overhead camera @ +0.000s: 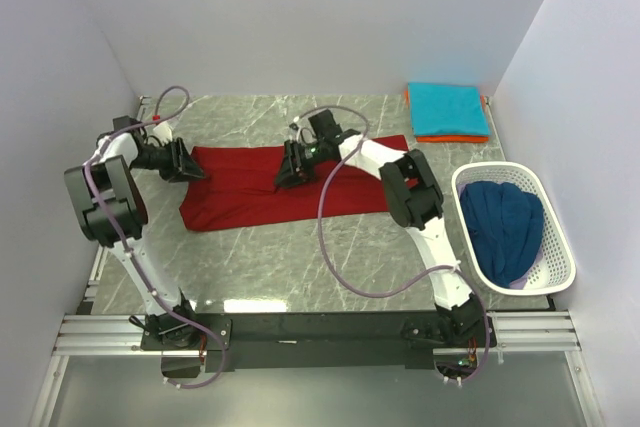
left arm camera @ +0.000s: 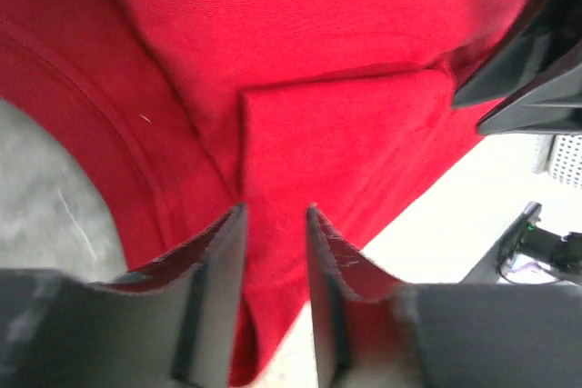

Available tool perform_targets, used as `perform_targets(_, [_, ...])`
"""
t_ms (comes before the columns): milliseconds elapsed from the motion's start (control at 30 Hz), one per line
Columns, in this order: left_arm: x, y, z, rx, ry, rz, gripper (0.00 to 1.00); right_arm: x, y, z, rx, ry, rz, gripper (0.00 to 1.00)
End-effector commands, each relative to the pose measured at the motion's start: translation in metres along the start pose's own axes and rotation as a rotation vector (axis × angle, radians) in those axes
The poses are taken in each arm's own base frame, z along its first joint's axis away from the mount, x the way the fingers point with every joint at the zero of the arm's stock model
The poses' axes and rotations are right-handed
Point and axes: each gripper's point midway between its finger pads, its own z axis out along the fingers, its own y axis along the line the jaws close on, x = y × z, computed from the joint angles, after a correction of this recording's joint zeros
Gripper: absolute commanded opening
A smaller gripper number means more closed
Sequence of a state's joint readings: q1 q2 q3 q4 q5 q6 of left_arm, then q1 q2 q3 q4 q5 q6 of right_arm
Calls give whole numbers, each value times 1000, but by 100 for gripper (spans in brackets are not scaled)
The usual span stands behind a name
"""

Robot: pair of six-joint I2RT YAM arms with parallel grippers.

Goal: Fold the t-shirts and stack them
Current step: Fold the tshirt

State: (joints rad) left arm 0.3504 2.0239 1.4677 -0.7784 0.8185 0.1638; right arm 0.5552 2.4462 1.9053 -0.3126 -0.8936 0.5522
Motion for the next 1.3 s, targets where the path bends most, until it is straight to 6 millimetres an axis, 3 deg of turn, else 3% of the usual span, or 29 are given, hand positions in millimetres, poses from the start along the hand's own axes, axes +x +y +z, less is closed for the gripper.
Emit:
perform_targets(0, [-26,-40,-32,-28,-131,185,33,-23,49,-68,15,-86,-208,49])
perform_targets(67, [-11,-49,-21,-54,-97,213,30,-22,46,-85,84,-98,-253,48])
perform_targets(100, [-13,-56,-23,-74,-116,241,28,-13,34,-94,140,-62,-276,47])
perform_targets(133, [-1,-59,-11,-93,-87,245,24,-16,27,-105,182,-65,-287,44])
perform_targets(200, [3,-53,-6,-199,-80,247,16,-12,-3,-126,327,-37,-303,41])
perform_targets(233, [13,-57,3,-209,-46,253,15,-18,-14,-141,381,-50,-298,41])
perform_targets(300, [24,-59,12,-200,-3,230,11,-10,-40,-160,478,3,-264,39])
perform_targets(333, [31,-59,19,-212,20,219,2,-13,-46,-169,503,-1,-255,38])
perform_targets(500, [59,-34,40,-370,114,119,1,-10,-99,-212,715,34,-231,37])
perform_targets(633, [73,-15,47,-460,156,75,1,-14,-130,-227,801,57,-223,34])
perform_targets(733, [79,-1,52,-507,175,51,0,-6,-158,-225,837,131,-186,33])
perform_targets(833, [75,13,53,-558,179,51,0,8,-171,-221,838,180,-166,33])
perform_targets(900, [71,25,54,-593,184,55,0,20,-173,-217,816,208,-142,31])
perform_targets(1000, [48,47,56,-634,166,65,0,33,-164,-207,754,225,-126,29])
perform_targets(1033, [21,51,52,-644,120,75,0,47,-158,-200,730,258,-119,28])
perform_targets(1067, [8,55,54,-650,112,99,0,56,-149,-190,673,274,-123,27])
perform_targets(1100, [5,71,65,-677,137,90,0,79,-144,-180,634,327,-106,26])
perform_targets(1133, [-35,65,64,-669,77,157,0,87,-128,-175,597,338,-126,24])
perform_targets(1167, [-52,63,68,-654,62,188,0,104,-107,-153,538,390,-176,24])
perform_targets(1200, [-86,56,76,-634,4,228,0,130,-88,-139,435,437,-166,24])
perform_targets(1267, [-115,41,80,-589,-33,284,1,156,-34,-122,281,485,-251,25])
